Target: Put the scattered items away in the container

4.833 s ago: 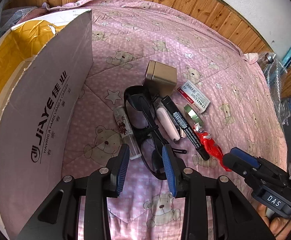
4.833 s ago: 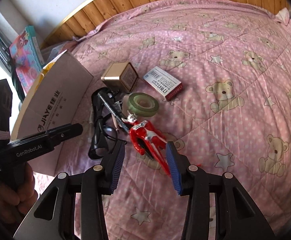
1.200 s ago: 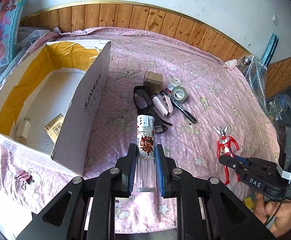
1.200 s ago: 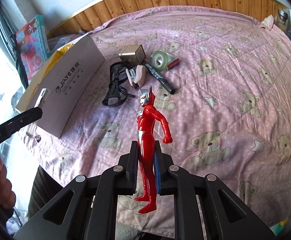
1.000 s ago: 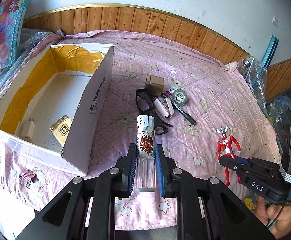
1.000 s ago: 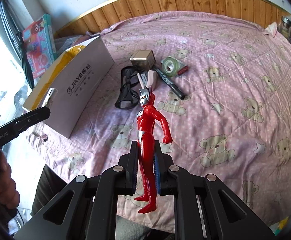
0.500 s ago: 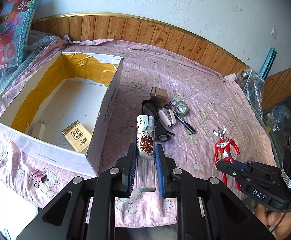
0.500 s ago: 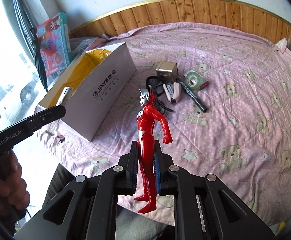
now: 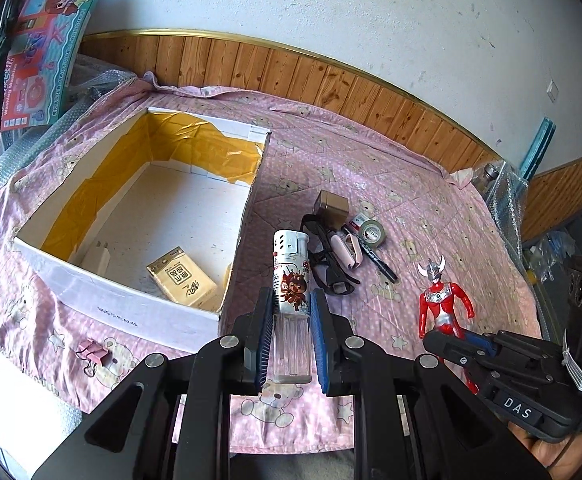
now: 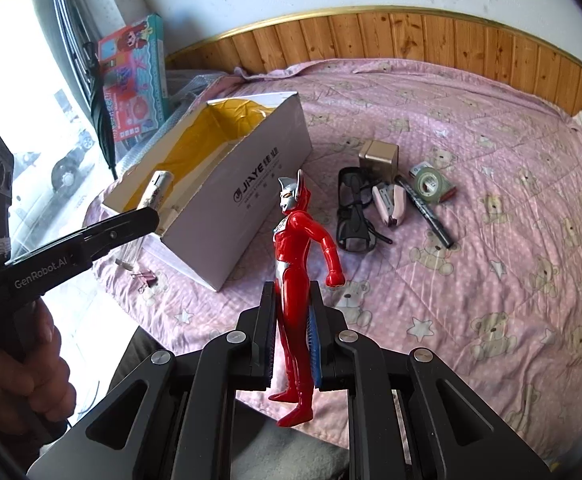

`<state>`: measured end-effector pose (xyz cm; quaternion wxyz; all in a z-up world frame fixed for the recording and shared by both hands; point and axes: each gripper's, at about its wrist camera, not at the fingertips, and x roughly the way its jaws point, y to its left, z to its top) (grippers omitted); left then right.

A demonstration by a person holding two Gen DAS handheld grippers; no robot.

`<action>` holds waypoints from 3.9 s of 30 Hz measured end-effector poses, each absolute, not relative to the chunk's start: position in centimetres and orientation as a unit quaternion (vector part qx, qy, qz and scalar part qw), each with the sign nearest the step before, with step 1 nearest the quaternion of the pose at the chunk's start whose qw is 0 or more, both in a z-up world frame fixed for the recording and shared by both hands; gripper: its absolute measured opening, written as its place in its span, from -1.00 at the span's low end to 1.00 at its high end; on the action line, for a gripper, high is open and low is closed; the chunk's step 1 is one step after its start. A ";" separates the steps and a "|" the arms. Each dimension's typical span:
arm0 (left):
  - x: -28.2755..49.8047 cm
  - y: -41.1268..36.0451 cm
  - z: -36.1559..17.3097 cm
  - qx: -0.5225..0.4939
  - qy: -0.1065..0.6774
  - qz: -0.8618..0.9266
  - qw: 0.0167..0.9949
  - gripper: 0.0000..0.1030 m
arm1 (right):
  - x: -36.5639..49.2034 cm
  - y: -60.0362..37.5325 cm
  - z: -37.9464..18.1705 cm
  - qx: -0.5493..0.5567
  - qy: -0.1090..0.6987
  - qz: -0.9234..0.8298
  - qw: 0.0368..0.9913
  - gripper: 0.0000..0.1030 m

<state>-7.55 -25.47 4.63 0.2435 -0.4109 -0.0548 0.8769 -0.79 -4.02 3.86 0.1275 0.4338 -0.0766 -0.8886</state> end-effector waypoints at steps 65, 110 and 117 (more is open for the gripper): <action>-19.6 -32.2 6.0 -0.417 -0.069 0.891 0.167 -0.63 | -14.3 -17.4 7.6 0.414 -0.031 -0.872 0.261 -0.72; -28.3 -31.7 2.3 -0.496 -0.048 0.855 0.142 -0.62 | -25.2 -17.8 2.6 0.478 -0.077 -0.838 0.252 -0.72; -30.3 -30.8 2.1 -0.506 -0.032 0.850 0.145 -0.62 | -27.4 -17.4 1.9 0.491 -0.082 -0.834 0.239 -0.72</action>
